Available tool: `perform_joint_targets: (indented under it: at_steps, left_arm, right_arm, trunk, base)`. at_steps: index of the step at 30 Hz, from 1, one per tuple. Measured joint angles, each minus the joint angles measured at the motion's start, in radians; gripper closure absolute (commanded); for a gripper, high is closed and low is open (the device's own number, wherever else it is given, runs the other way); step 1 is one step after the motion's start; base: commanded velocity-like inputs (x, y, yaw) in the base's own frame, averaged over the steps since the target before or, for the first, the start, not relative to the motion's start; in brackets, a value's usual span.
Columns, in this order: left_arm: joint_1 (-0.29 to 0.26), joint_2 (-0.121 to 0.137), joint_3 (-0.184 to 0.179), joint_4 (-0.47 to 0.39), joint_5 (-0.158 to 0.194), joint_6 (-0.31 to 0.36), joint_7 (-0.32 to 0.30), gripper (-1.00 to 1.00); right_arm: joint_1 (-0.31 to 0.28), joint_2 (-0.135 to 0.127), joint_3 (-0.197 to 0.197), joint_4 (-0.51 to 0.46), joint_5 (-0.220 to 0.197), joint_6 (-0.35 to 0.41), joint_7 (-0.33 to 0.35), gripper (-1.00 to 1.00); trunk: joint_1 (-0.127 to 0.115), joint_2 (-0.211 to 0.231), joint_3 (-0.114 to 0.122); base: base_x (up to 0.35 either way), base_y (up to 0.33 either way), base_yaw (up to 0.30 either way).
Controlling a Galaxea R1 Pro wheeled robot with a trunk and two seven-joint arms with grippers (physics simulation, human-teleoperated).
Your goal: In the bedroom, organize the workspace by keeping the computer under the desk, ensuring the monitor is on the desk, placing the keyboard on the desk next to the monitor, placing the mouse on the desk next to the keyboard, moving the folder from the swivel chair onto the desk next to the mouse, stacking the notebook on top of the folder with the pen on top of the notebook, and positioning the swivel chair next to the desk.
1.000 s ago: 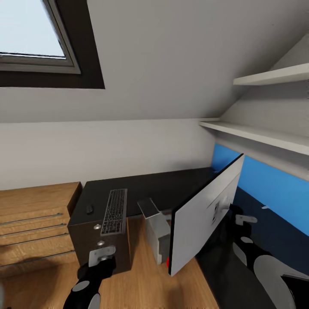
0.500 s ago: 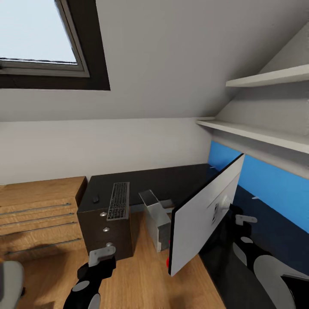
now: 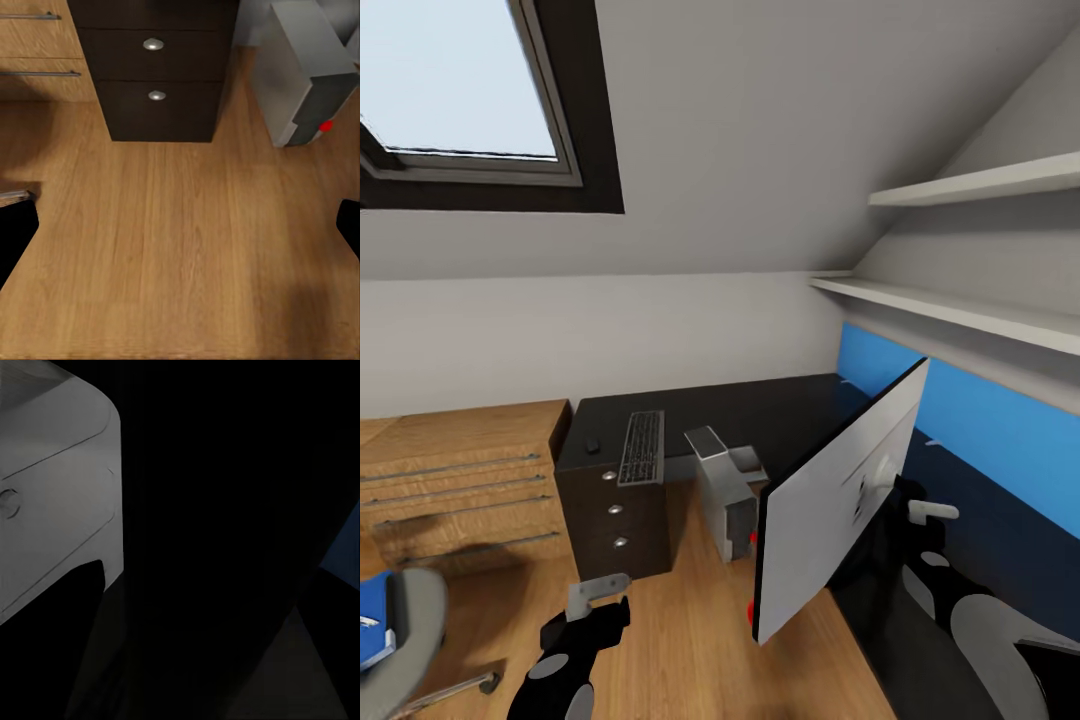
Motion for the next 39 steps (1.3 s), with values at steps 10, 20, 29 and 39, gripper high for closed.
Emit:
perform_joint_targets:
  at_steps: [10,20,29,39]
  left_arm:
    - [0.000,0.000,0.000,0.000,-0.001,0.000,0.000,-1.00]
    - [0.000,0.000,0.000,0.001,-0.002,0.000,0.000,-1.00]
    - [0.000,0.000,0.000,0.001,-0.003,0.002,0.000,-1.00]
    - [0.000,0.000,0.000,0.001,-0.002,0.001,0.002,-1.00]
  right_arm:
    - [0.000,0.000,-0.001,0.000,0.000,0.000,-0.001,1.00]
    - [0.000,0.000,0.001,0.000,-0.003,0.000,0.000,1.00]
    - [0.000,0.001,0.000,0.000,-0.003,-0.002,-0.002,1.00]
    - [0.000,0.001,0.001,0.000,0.000,-0.002,-0.002,1.00]
  trunk:
    - [0.000,0.000,0.000]
    - [-0.001,0.000,0.000]
    - [-0.001,0.000,0.000]
    - [0.000,0.000,0.000]
  base:
    - [-0.247,-0.223,0.000]
    - [-0.032,-0.138,0.000]
    - [0.000,-0.001,0.010]
    - [-0.044,-0.054,0.128]
